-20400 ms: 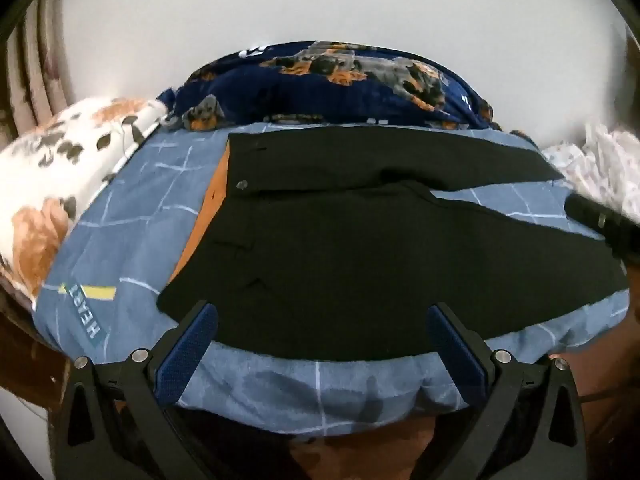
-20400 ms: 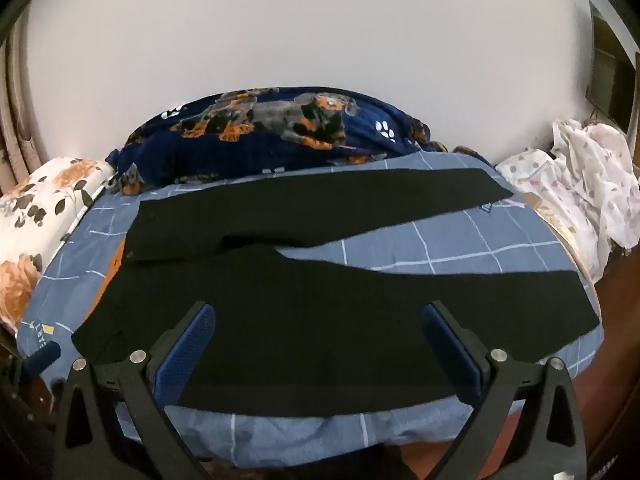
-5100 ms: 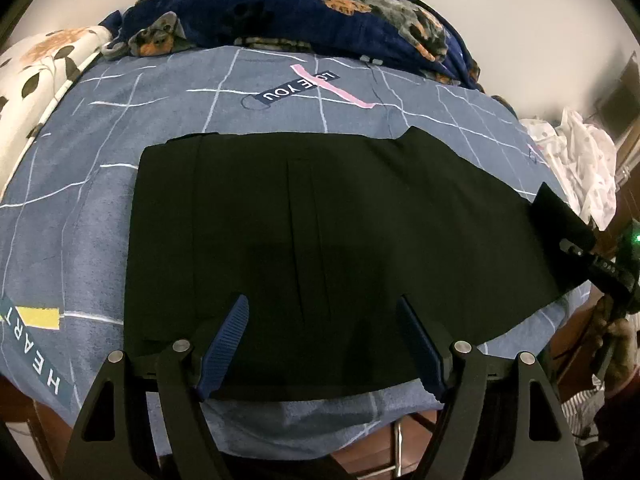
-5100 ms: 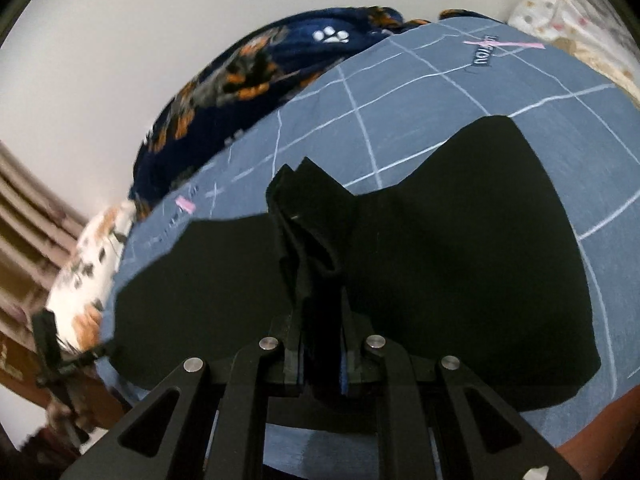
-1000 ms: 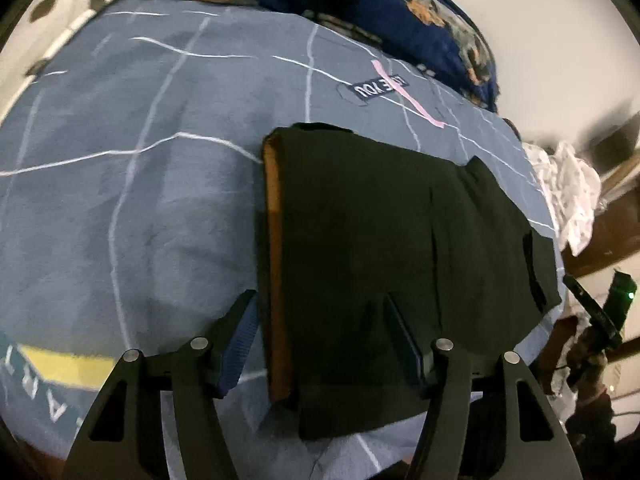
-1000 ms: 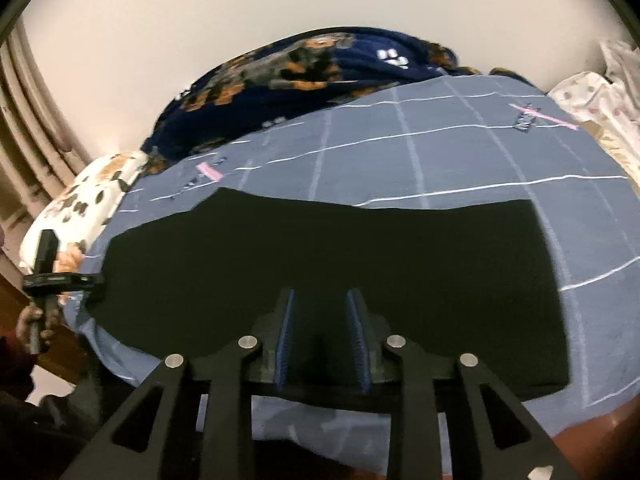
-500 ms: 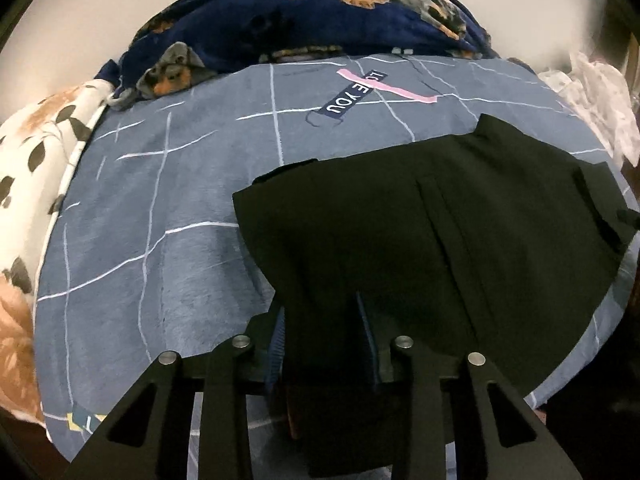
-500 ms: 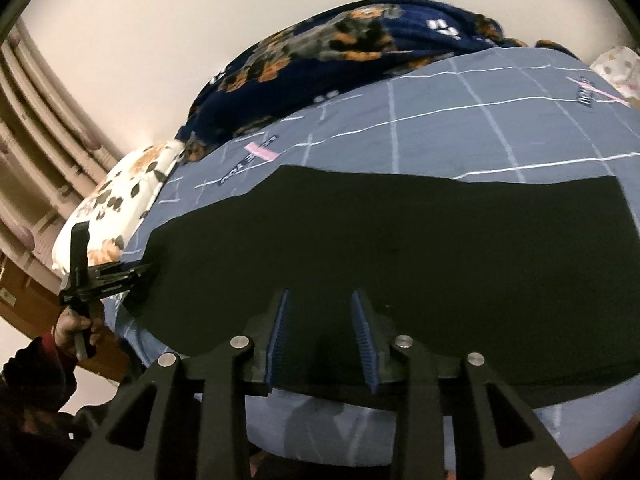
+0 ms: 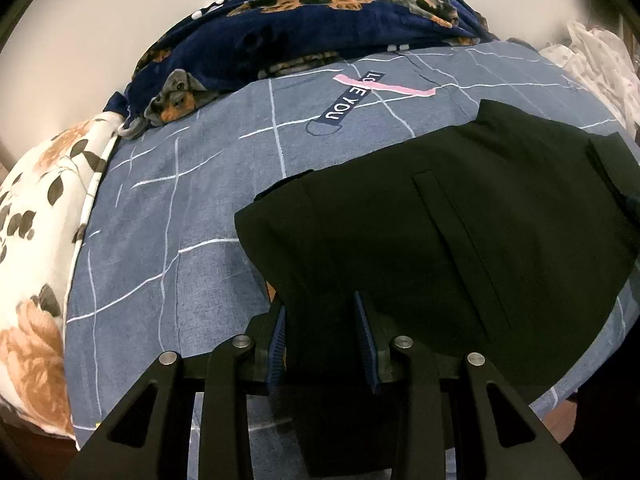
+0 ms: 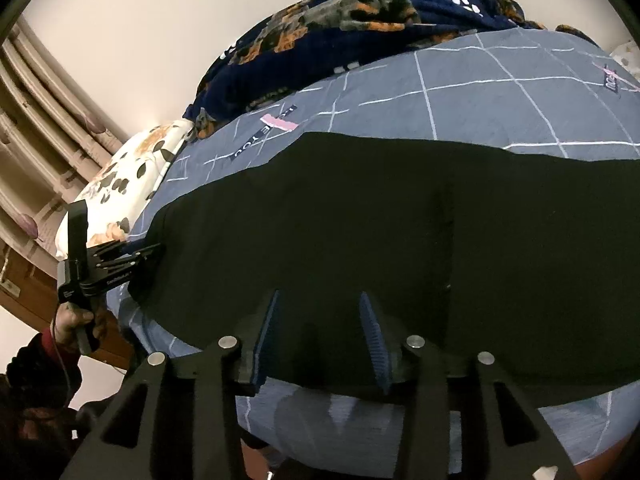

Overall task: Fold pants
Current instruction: 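Grasp the end of the black trousers with the left tool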

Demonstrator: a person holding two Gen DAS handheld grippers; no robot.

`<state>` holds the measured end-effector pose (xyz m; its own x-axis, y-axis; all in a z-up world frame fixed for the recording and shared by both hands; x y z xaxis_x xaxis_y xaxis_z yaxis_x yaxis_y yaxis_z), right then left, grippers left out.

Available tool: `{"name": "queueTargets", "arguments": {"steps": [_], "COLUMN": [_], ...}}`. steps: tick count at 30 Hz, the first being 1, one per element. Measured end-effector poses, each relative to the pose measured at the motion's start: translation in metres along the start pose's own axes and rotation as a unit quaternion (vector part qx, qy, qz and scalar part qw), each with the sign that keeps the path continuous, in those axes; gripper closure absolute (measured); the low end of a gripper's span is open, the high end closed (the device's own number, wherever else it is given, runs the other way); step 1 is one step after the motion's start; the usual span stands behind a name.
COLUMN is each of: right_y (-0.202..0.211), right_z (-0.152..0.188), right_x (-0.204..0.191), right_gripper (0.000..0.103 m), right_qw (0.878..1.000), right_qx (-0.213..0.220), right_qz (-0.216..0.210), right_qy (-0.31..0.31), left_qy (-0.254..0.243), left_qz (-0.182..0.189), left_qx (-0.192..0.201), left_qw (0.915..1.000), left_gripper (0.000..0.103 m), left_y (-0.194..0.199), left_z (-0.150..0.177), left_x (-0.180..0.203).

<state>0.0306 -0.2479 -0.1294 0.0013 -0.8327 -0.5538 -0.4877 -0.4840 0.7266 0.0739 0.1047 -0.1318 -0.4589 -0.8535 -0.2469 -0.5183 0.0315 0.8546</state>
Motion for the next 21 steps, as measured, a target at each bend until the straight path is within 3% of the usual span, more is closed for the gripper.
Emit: {"name": "queueTargets", "arguments": {"steps": [11,13,15,18,20,21], "right_y": [-0.007,-0.008,-0.008,-0.009,-0.010,-0.010], "right_z": [0.004,0.005,0.006,0.007,0.008,0.008], "right_x": [-0.002,-0.001,-0.001,-0.001,-0.002,-0.002], "right_gripper": [0.058,0.057,0.057,0.055,0.054,0.053], "right_qw": [1.000,1.000,1.000,1.000,1.000,1.000], "right_qx": [-0.012,-0.014,-0.014,-0.016,-0.017,-0.017], "right_qz": [0.001,0.001,0.000,0.001,0.002,0.002], "right_qy": [-0.002,-0.007,-0.009,-0.011,-0.011,-0.011], "left_qy": [-0.008,-0.005,0.008,0.052,0.083,0.084], "left_qz": [0.005,0.009,0.025,0.091,0.163,0.171], "left_qx": [-0.001,-0.001,-0.001,-0.006,-0.013,-0.007], "left_qw": [1.0000,0.9999,0.9997,0.9945,0.9830,0.9817], "left_gripper": [0.069,0.067,0.058,0.040,0.040,0.040], "left_y": [-0.003,-0.003,-0.005,-0.012,-0.022,-0.022], "left_z": [-0.001,-0.001,0.000,0.003,0.007,0.008], "left_x": [0.000,-0.002,-0.008,-0.025,-0.035,-0.036]}}
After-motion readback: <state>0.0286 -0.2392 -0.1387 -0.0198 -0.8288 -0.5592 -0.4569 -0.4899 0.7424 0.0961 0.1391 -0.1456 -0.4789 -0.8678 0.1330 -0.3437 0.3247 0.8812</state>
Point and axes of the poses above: each gripper's, at about its wrist camera, not at the fingertips, and y roughly against the way its jaws point, x to its right, z to its underside, the point moved 1 cm from there along -y, roughly the way its jaws point, and after that the axes turned 11 degrees about -y, right-handed, at the moved point
